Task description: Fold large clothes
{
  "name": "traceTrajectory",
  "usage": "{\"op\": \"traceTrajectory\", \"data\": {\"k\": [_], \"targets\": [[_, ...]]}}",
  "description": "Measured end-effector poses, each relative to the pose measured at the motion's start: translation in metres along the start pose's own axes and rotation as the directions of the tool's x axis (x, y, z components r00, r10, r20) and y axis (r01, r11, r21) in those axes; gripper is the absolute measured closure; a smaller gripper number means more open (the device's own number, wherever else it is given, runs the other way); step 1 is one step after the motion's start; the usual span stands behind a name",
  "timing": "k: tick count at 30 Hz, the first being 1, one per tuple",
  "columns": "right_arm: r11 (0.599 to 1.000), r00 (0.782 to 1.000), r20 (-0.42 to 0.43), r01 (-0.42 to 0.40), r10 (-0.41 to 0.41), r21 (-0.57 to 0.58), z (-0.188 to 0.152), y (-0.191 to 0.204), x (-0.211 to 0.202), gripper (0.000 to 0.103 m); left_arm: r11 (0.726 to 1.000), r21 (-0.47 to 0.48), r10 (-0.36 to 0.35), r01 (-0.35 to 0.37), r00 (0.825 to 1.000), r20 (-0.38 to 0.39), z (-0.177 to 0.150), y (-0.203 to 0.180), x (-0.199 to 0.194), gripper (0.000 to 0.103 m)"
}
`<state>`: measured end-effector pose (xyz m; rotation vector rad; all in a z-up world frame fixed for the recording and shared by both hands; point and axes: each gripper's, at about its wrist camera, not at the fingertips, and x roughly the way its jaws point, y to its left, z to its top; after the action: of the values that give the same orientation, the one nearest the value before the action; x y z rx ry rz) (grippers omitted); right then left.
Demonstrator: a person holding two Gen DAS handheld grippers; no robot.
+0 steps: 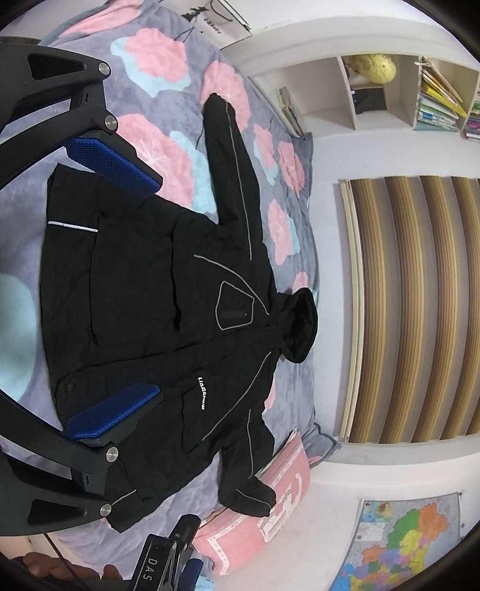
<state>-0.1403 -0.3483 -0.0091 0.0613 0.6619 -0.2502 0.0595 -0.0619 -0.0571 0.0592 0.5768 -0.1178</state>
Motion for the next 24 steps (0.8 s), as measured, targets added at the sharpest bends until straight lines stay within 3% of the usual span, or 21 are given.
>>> {"op": "traceTrajectory", "data": {"k": [24], "targets": [[1.000, 1.000, -0.017, -0.008, 0.008, -0.022, 0.002, 0.009, 0.001, 0.000, 1.000, -0.007, -0.019, 0.019, 1.000, -0.007, -0.004, 0.001, 0.002, 0.001]]}}
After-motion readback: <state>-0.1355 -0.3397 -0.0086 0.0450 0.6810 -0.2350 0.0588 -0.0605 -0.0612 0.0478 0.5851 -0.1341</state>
